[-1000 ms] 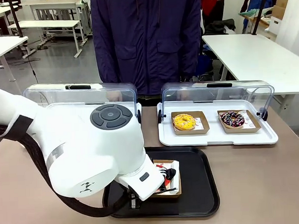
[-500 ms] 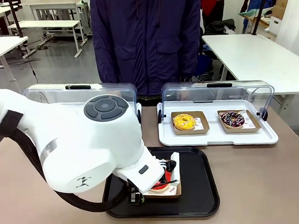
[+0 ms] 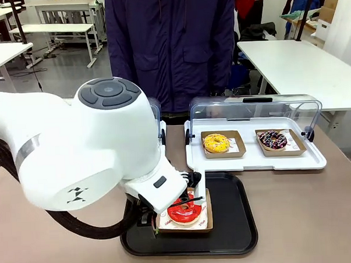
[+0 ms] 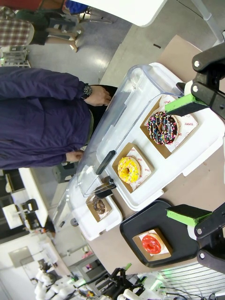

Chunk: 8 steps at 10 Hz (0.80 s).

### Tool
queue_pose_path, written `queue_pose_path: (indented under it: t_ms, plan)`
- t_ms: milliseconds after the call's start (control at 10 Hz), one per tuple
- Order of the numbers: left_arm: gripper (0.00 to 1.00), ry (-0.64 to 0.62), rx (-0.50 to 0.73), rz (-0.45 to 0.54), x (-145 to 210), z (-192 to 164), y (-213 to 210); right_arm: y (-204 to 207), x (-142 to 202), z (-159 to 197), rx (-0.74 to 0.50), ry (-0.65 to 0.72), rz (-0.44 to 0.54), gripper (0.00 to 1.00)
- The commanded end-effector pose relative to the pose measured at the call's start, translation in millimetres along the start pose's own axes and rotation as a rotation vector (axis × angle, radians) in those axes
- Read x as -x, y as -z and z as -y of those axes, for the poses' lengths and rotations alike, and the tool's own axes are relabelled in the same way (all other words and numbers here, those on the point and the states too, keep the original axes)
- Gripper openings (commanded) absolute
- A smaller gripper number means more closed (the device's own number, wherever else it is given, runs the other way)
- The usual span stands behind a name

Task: Move the first donut from the left to the tray.
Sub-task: Pick up the Paper togo box containing the Donut indicated by the person and place it on the Handle tray.

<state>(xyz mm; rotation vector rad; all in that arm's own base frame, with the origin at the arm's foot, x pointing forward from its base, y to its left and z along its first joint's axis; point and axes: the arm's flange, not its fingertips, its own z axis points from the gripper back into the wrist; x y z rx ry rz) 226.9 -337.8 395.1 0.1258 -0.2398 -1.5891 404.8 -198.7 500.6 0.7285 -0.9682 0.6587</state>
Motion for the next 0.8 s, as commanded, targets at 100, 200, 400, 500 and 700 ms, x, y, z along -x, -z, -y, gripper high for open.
queue_pose_path:
  t_ms: [100, 200, 400, 500, 700]
  plan:
    - [1.0, 0.004, -0.007, 0.004, -1.8, 1.8, 1.9, 1.7, -0.2, -1.7, -0.001, -0.012, 0.02, 1.0]
    - [1.0, 0.004, -0.007, 0.004, -1.8, 1.8, 1.9, 1.7, -0.2, -1.7, -0.001, -0.012, 0.02, 1.0]
    - [1.0, 0.004, -0.007, 0.004, -1.8, 1.8, 1.9, 1.7, -0.2, -1.7, -0.001, -0.012, 0.02, 1.0]
    - [1.0, 0.004, -0.007, 0.004, -1.8, 1.8, 1.9, 1.7, -0.2, -1.7, -0.001, -0.012, 0.02, 1.0]
    - [1.0, 0.004, -0.007, 0.004, -1.8, 1.8, 1.9, 1.7, -0.2, -1.7, -0.001, -0.012, 0.02, 1.0]
